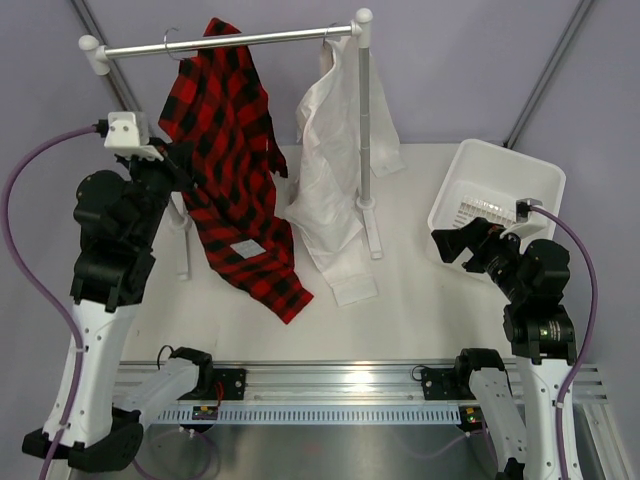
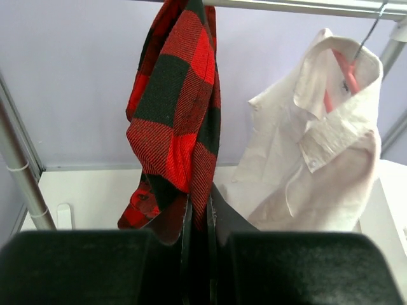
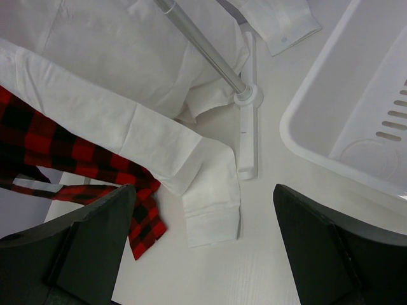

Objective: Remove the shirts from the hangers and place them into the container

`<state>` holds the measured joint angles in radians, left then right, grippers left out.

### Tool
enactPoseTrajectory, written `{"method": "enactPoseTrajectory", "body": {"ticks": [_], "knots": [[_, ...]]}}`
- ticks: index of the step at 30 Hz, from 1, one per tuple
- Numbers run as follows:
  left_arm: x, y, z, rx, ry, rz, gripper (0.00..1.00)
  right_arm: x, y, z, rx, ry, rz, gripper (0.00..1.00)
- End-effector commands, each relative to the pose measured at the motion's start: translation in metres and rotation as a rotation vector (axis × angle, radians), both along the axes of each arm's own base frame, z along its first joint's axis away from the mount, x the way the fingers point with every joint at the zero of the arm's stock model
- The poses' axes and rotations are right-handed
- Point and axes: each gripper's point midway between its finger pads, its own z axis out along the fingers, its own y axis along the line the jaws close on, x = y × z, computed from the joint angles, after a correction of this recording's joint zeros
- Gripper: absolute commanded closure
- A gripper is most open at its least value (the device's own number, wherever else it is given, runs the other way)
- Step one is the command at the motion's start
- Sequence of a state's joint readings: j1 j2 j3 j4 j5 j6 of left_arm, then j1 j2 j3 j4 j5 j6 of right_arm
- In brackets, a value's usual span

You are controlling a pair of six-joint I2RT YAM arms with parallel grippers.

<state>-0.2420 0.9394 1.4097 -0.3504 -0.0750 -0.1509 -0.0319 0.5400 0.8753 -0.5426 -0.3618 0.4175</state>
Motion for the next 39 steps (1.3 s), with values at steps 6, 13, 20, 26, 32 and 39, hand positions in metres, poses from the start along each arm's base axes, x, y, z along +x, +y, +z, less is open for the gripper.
{"method": "enactPoseTrajectory", "body": {"ticks": [6, 13, 20, 26, 32, 39], "knots": [[-0.051, -0.022, 0.007, 0.015, -0.032, -0.189, 1.0, 0.0, 0.016, 0.013, -0.001, -0.039, 0.117, 0.0], [-0.086, -0.048, -0.037, 0.041, 0.102, -0.388, 1.0, 0.0, 0.043, 0.041, 0.041, -0.073, 0.282, 0.01], [-0.133, -0.066, -0.062, -0.003, 0.163, -0.558, 1.0, 0.009, 0.097, 0.083, 0.01, -0.073, 0.445, 0.06], [-0.161, -0.066, -0.071, -0.027, 0.247, -0.6, 1.0, 0.015, 0.164, 0.121, -0.049, -0.104, 0.575, 0.11], [-0.176, -0.076, -0.086, -0.05, 0.302, -0.681, 1.0, 0.024, 0.238, 0.141, -0.116, -0.111, 0.697, 0.28], [-0.187, -0.087, -0.108, -0.07, 0.383, -0.776, 1.0, 0.025, 0.286, 0.147, -0.206, -0.15, 0.73, 0.37]]}}
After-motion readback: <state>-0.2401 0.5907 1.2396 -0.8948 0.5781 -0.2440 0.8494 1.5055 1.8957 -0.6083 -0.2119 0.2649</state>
